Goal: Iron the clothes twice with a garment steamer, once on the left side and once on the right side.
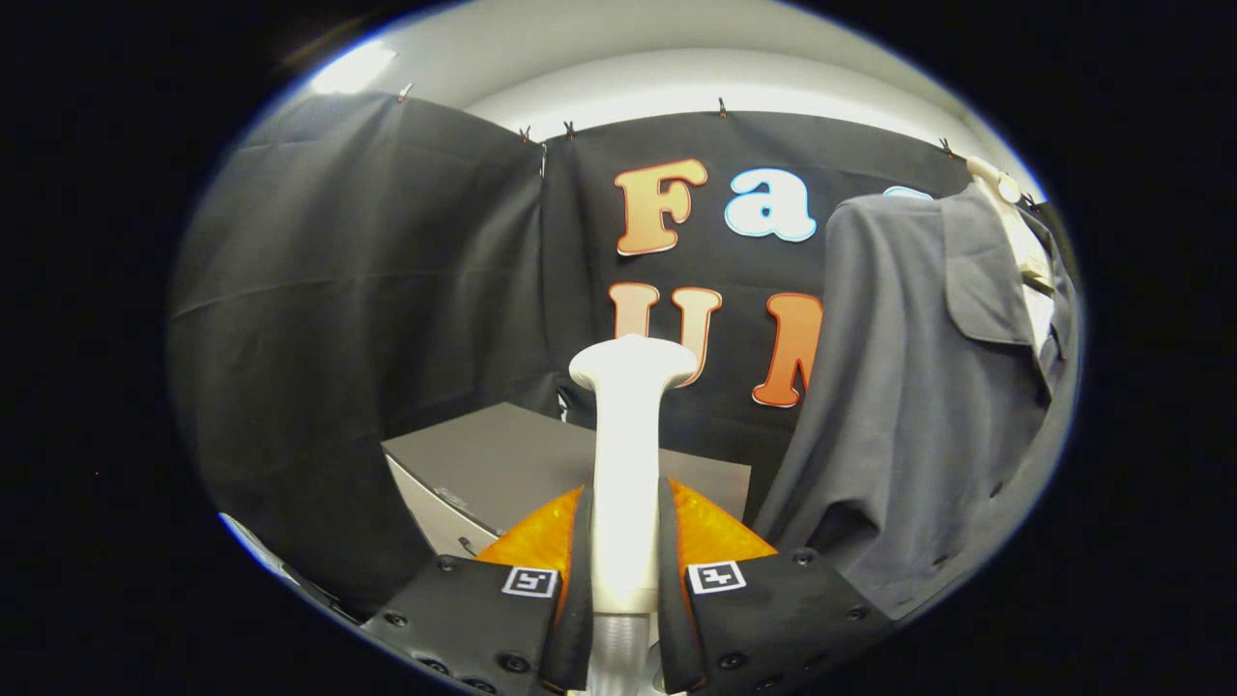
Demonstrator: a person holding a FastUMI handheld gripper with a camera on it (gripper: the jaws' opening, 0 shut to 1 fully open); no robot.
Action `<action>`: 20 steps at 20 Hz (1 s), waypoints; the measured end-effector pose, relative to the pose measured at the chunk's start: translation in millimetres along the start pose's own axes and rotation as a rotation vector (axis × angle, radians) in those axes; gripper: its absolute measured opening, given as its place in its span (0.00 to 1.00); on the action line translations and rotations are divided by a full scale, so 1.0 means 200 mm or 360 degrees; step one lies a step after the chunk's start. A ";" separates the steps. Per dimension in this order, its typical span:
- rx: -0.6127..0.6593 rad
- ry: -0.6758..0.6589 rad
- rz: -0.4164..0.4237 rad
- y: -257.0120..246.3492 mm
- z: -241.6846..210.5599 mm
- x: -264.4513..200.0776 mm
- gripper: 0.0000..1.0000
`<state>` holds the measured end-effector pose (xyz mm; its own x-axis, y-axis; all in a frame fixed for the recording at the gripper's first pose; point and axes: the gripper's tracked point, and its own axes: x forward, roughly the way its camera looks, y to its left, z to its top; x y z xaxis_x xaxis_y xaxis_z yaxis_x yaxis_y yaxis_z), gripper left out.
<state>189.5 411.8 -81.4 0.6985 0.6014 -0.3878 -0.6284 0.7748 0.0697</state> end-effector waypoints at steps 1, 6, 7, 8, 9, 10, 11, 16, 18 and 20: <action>0.0010 -0.0033 0.0012 0.01 0.02 -0.07 0.35; -0.0013 -0.0176 0.0007 -0.01 0.05 -0.35 0.36; 0.0002 -0.0211 -0.0001 0.00 0.05 -0.42 0.35; 0.0010 -0.0235 -0.0013 0.01 0.05 -0.47 0.35; 0.0021 -0.0256 -0.0029 -0.02 0.05 -0.51 0.35; 0.0032 -0.0284 -0.0048 -0.04 0.06 -0.56 0.35; 0.0026 -0.0311 -0.0071 -0.07 0.06 -0.59 0.35; -0.0020 -0.0354 -0.0196 -0.20 -0.02 -0.80 0.35; -0.0045 -0.0366 -0.0241 -0.24 -0.05 -0.86 0.35; -0.0052 -0.0391 -0.0285 -0.25 -0.07 -0.93 0.35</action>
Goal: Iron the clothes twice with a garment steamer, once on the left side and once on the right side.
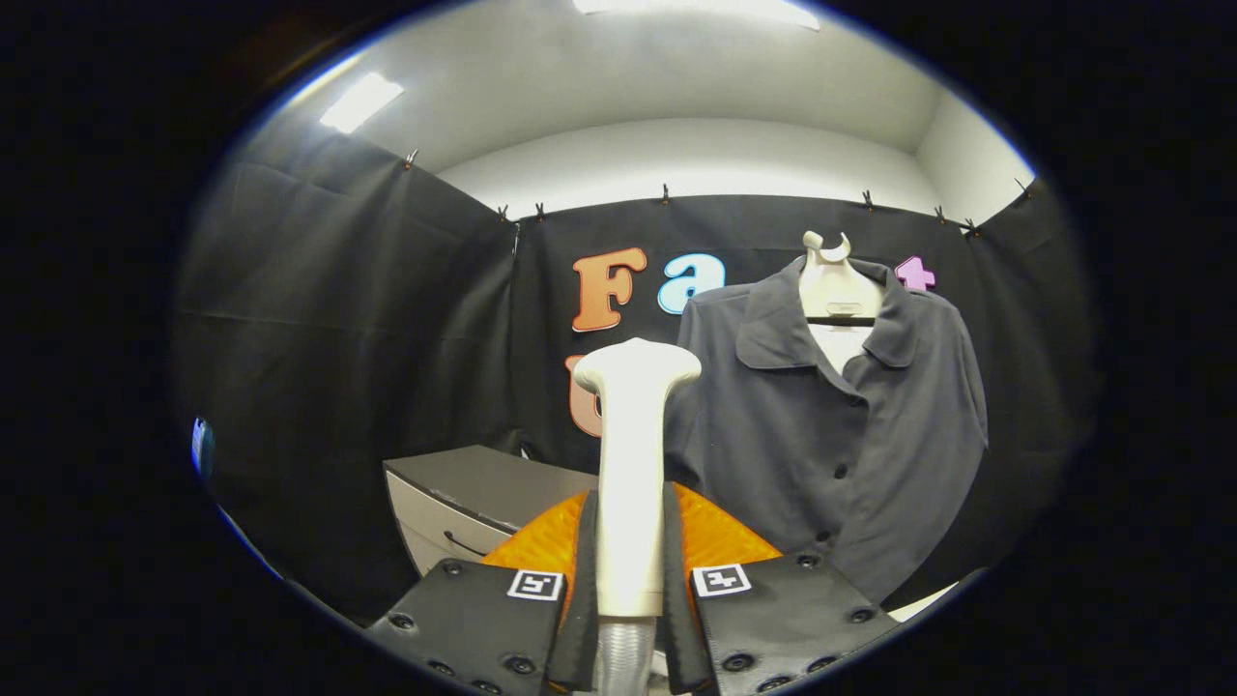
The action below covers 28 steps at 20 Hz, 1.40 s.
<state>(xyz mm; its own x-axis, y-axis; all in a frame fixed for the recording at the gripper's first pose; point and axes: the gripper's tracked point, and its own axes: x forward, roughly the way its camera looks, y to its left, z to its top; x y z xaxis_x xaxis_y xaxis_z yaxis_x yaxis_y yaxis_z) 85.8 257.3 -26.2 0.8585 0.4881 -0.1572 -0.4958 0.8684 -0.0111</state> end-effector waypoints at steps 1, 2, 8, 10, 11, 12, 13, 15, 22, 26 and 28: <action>-0.0006 -0.0007 -0.0039 -0.03 0.00 -0.03 0.35; 0.0001 -0.0026 -0.0080 -0.06 0.01 -0.07 0.35; 0.0035 -0.0106 -0.0206 -0.21 -0.02 -0.19 0.35; 0.0041 -0.0096 -0.0243 -0.28 -0.05 -0.19 0.35; 0.0056 -0.0088 -0.0260 -0.31 -0.07 -0.19 0.35; 0.0071 -0.0079 -0.0276 -0.35 -0.09 -0.19 0.35; 0.0086 -0.0077 -0.0298 -0.39 -0.10 -0.18 0.35; 0.0091 -0.0075 -0.0352 -0.47 -0.14 -0.16 0.35; 0.0115 -0.0034 -0.0439 -0.56 -0.30 -0.06 0.35; 0.0093 -0.0046 -0.0452 -0.55 -0.31 0.03 0.35; 0.0072 -0.0054 -0.0465 -0.55 -0.32 0.07 0.35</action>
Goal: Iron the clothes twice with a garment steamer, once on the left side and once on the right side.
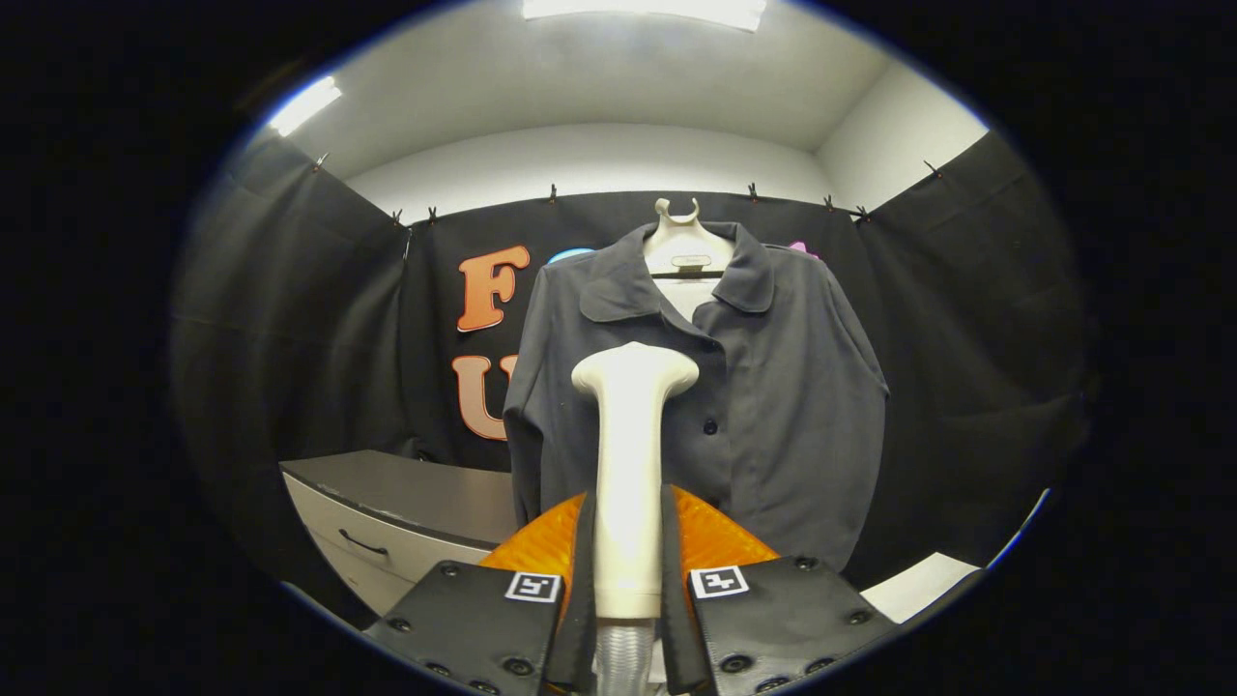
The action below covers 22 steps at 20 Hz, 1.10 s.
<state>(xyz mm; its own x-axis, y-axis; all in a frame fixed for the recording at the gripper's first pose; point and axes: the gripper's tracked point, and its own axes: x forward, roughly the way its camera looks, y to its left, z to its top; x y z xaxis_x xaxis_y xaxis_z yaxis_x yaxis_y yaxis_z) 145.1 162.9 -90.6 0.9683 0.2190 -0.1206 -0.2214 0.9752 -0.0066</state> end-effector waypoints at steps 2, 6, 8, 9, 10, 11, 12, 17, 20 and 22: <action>-0.0012 0.0017 -0.0011 0.01 -0.03 0.06 0.35; -0.0051 0.0034 -0.0033 0.01 -0.06 0.10 0.35; -0.0056 0.0041 -0.0037 0.01 -0.07 0.09 0.35; -0.0049 0.0047 -0.0038 0.01 -0.08 0.10 0.35; -0.0043 0.0058 -0.0041 0.01 -0.09 0.10 0.35; -0.0038 0.0065 -0.0044 0.01 -0.10 0.11 0.35; -0.0039 0.0068 -0.0047 0.01 -0.10 0.11 0.35; -0.0070 0.0074 -0.0066 0.01 -0.12 0.11 0.35; -0.0082 0.0069 -0.0076 0.01 -0.14 0.12 0.35; -0.0085 0.0075 -0.0079 0.01 -0.15 0.11 0.35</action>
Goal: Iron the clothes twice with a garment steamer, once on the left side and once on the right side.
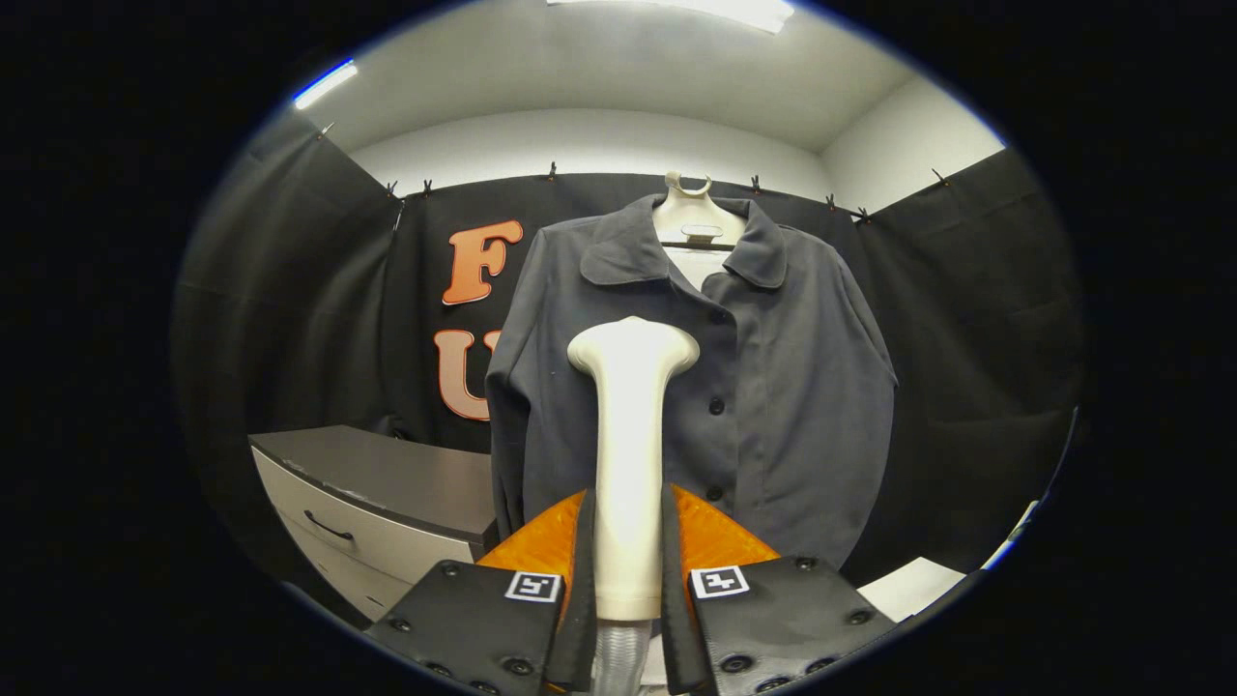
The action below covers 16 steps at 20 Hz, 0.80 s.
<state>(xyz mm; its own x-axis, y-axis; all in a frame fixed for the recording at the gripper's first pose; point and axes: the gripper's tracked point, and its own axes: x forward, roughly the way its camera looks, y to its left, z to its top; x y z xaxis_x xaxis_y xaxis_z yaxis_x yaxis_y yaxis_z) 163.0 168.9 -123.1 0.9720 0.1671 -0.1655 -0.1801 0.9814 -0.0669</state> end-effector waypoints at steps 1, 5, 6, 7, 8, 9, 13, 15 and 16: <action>-0.0003 0.0004 -0.0002 0.00 -0.01 0.00 0.35; -0.0014 0.0012 -0.0011 0.00 -0.05 -0.01 0.35; -0.0019 0.0021 -0.0013 -0.01 -0.07 -0.01 0.35; -0.0020 0.0030 -0.0016 -0.01 -0.09 -0.02 0.35; -0.0018 0.0038 -0.0018 -0.01 -0.11 -0.03 0.35; -0.0015 0.0047 -0.0021 -0.01 -0.13 -0.03 0.35; -0.0024 0.0099 -0.0032 -0.01 -0.24 -0.06 0.35; -0.0016 0.0137 -0.0033 -0.01 -0.30 -0.08 0.35; -0.0012 0.0155 -0.0034 -0.01 -0.33 -0.09 0.35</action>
<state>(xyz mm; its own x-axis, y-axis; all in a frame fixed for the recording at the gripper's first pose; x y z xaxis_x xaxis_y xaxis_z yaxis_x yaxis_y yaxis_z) 135.8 157.8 -184.2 0.9564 0.1357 -0.2586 -0.1608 0.9838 -0.0786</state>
